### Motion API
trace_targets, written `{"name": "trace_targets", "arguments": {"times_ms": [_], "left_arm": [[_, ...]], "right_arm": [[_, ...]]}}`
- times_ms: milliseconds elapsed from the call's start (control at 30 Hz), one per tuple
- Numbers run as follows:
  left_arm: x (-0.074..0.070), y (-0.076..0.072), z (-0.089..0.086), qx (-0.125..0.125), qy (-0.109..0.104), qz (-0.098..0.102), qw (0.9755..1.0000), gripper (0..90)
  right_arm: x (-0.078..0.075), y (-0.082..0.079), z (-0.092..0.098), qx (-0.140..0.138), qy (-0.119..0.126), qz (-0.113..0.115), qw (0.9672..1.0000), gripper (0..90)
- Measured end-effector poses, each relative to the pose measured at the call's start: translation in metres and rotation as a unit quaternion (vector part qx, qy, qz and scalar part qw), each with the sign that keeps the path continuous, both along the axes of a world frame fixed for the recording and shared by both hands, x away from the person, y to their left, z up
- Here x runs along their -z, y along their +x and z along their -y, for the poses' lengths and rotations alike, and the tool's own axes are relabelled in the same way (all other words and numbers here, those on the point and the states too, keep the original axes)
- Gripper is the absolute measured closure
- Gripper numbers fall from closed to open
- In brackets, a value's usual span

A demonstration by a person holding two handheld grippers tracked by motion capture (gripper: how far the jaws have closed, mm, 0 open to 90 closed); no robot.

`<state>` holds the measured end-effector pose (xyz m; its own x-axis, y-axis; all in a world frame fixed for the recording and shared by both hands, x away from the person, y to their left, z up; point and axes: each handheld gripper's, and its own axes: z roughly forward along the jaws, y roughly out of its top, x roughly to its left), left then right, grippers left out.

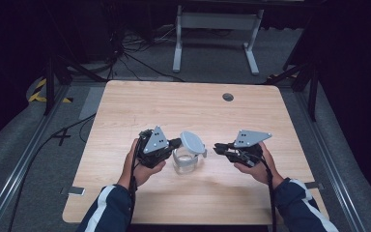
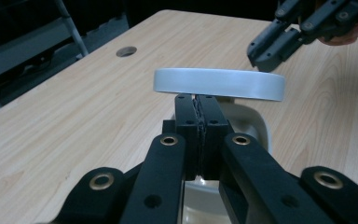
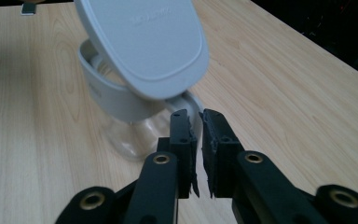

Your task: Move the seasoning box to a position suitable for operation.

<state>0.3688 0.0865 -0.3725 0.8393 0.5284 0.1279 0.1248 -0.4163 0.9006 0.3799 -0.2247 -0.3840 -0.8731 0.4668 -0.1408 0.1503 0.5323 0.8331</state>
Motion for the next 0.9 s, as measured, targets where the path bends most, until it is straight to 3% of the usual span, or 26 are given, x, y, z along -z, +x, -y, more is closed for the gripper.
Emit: {"name": "trace_targets", "arguments": {"times_ms": [100,300,500,567,900], "left_arm": [[-0.004,0.002,0.003,0.004,0.001,0.001,1.0,89.2],[-0.014,0.008,0.01,0.013,0.009,0.011,0.9998,88.8],[-0.022,0.014,0.019,0.022,0.011,0.011,0.9996,88.7],[-0.024,0.016,0.025,0.031,0.023,0.021,0.999,88.6],[-0.03,0.025,0.039,0.044,0.042,0.022,0.9979,88.5]], "right_arm": [[0.002,-0.006,0.019,0.012,0.006,0.0,0.9999,80.9],[0.011,-0.021,0.052,0.035,-0.005,-0.01,0.9993,78.7],[0.018,-0.032,0.073,0.05,-0.012,-0.02,0.9985,78.0],[0.023,-0.037,0.081,0.058,-0.012,-0.027,0.9979,77.0],[0.028,-0.049,0.095,0.069,-0.015,-0.041,0.9967,77.6]]}}
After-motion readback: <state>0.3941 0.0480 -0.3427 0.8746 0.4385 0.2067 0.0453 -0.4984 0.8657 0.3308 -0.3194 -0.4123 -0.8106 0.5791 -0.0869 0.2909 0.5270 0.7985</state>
